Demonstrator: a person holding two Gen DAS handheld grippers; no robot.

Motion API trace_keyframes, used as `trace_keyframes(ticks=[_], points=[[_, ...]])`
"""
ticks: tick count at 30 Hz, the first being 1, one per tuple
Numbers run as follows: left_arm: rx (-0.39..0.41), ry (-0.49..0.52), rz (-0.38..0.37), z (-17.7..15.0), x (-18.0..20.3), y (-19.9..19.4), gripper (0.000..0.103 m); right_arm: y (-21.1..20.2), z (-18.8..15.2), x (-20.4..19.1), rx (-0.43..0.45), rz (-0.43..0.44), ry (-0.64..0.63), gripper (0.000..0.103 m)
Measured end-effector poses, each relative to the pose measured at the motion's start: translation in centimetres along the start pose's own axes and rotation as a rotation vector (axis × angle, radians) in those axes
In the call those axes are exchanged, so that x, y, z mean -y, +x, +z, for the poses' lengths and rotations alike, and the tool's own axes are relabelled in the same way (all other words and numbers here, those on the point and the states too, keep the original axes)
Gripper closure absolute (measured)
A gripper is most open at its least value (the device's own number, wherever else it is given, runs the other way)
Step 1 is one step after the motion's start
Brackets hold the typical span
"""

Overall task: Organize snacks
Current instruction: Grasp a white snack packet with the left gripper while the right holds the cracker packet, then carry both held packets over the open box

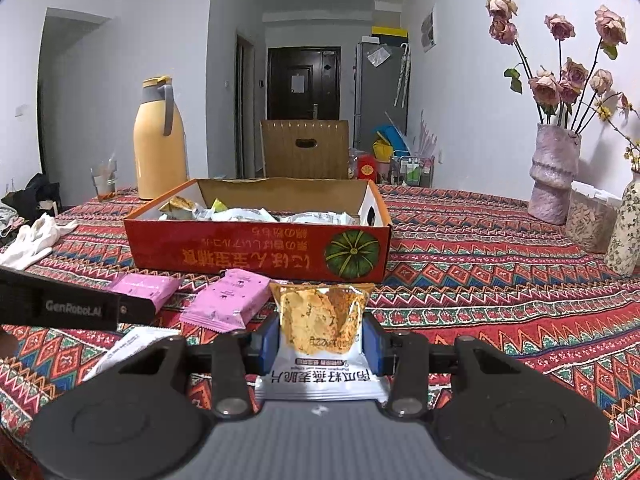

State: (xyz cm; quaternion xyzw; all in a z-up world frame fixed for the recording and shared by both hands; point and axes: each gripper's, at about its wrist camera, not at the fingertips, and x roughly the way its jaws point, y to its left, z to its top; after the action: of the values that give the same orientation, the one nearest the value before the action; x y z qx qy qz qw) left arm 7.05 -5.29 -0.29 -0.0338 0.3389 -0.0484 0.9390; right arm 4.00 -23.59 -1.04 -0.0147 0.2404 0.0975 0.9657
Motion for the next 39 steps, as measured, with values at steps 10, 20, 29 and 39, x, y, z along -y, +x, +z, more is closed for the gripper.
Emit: trace_keyframes(ticks=[10,20,29,39], points=[[-0.089,0.002,0.051,-1.7,-0.8,1.6,0.023,-0.1,-0.9,0.1,-0.018,0.017,0.009,0.061],[-0.076,0.016,0.065,-2.8,-1.0,2.2,0.054,0.0,-1.6,-0.4,-0.038,0.019,0.008,0.061],[-0.041,0.038,0.069,-3.3,-0.9,1.7,0.057,-0.2,-1.8,-1.0,-0.043,0.023,-0.005,0.061],[0.028,0.025,0.051,-1.3,-1.0,-0.5,0.057,-0.4,-0.9,-1.1,-0.022,0.011,-0.016,0.061]])
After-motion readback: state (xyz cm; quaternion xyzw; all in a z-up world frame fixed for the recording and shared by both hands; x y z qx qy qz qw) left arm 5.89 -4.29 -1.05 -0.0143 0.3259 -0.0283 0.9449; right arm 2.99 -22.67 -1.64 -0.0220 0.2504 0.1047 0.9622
